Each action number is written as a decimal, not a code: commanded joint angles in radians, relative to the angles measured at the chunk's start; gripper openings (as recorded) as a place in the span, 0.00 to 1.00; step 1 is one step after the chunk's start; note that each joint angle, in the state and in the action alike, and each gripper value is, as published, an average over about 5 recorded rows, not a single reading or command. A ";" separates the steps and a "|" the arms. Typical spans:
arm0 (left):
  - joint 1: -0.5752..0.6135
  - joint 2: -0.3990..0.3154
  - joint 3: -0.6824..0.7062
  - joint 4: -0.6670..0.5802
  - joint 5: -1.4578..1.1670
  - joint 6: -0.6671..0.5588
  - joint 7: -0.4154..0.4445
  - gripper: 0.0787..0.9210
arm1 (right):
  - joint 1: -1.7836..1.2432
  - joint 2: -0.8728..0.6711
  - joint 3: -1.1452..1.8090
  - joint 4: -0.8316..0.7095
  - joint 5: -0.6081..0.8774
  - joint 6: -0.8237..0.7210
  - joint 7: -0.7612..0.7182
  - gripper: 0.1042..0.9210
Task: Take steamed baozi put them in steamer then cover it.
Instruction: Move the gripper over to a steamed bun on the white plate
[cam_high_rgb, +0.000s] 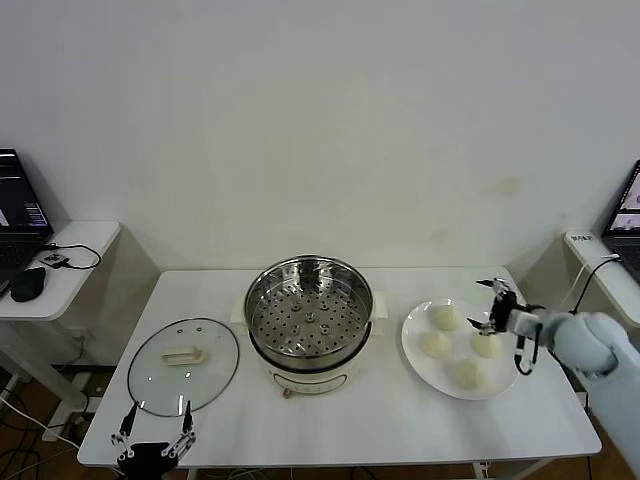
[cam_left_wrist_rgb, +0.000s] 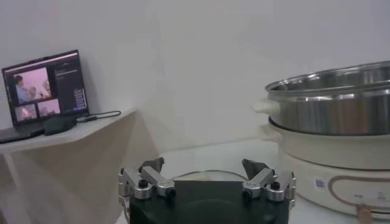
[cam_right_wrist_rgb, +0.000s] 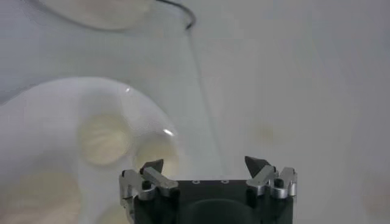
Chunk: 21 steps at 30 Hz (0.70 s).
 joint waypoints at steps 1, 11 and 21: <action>-0.002 -0.001 -0.002 0.001 0.007 0.002 -0.002 0.88 | 0.450 -0.002 -0.471 -0.252 0.000 0.048 -0.229 0.88; -0.011 -0.006 -0.016 0.002 0.006 0.011 0.003 0.88 | 0.507 0.153 -0.522 -0.462 -0.074 0.104 -0.243 0.88; -0.008 -0.006 -0.026 0.008 0.006 0.007 0.003 0.88 | 0.481 0.244 -0.511 -0.554 -0.133 0.108 -0.214 0.88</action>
